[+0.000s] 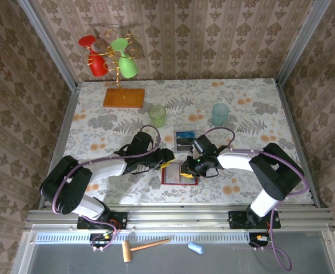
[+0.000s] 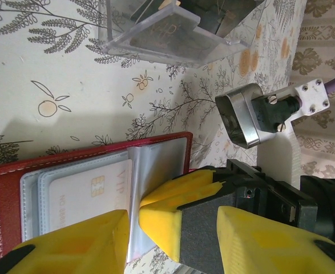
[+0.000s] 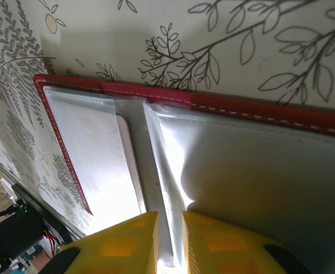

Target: Take the credit cards out of the card holder

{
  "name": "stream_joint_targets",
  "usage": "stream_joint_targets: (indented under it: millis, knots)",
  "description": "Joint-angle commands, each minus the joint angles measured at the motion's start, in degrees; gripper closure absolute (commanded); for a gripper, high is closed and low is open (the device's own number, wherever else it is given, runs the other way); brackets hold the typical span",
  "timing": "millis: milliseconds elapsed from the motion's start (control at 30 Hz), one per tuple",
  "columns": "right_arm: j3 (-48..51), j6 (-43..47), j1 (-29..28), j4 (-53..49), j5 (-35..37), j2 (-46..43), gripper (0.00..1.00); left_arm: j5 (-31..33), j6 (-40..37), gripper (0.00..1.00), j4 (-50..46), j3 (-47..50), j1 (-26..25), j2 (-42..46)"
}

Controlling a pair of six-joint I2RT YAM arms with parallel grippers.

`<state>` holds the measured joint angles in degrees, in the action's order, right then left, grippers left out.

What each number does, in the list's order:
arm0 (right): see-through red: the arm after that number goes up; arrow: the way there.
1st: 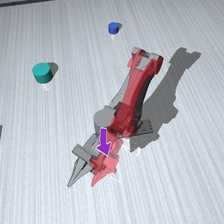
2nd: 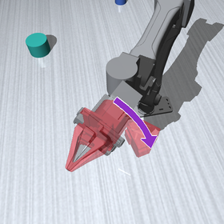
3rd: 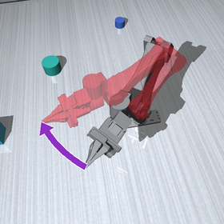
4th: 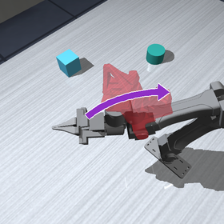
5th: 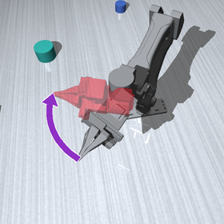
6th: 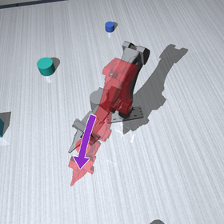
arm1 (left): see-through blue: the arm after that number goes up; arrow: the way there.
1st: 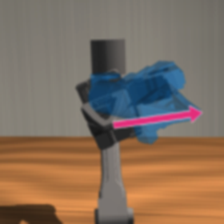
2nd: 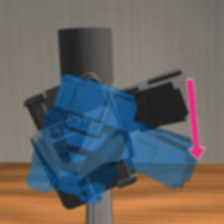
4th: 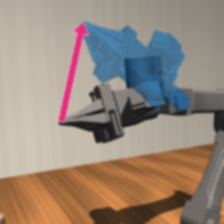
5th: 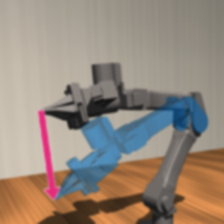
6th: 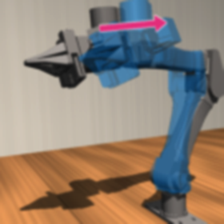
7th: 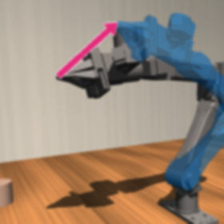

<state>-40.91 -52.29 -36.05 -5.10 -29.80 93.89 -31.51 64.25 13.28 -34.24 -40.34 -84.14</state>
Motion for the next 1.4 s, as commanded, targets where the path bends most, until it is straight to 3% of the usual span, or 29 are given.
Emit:
stream_joint_targets:
  millis: [0, 400, 1000, 1367]
  knots:
    - [0.1, 1.2, -0.2, -2.4, 2.9, 1.9, 0.81, 0.1, -1.7, 0.55, -0.8, 0.7, 0.5, 0.7]
    - [-2.3, 1.4, -0.1, -4.1, 3.4, -2.7, 0.82, -0.6, -2.2, 0.56, -0.1, 0.9, 0.5, -1.0]
    - [-4.2, 2.4, 0.8, -3.5, 7.2, 2.5, 0.84, -0.4, -2.1, 0.61, 0.9, 2.3, 0.2, -2.0]
    - [-3.0, -2.0, 0.7, -1.3, 4.7, -3.2, 0.81, -1.4, -2.2, 0.65, 1.9, 2.2, 0.1, -3.7]
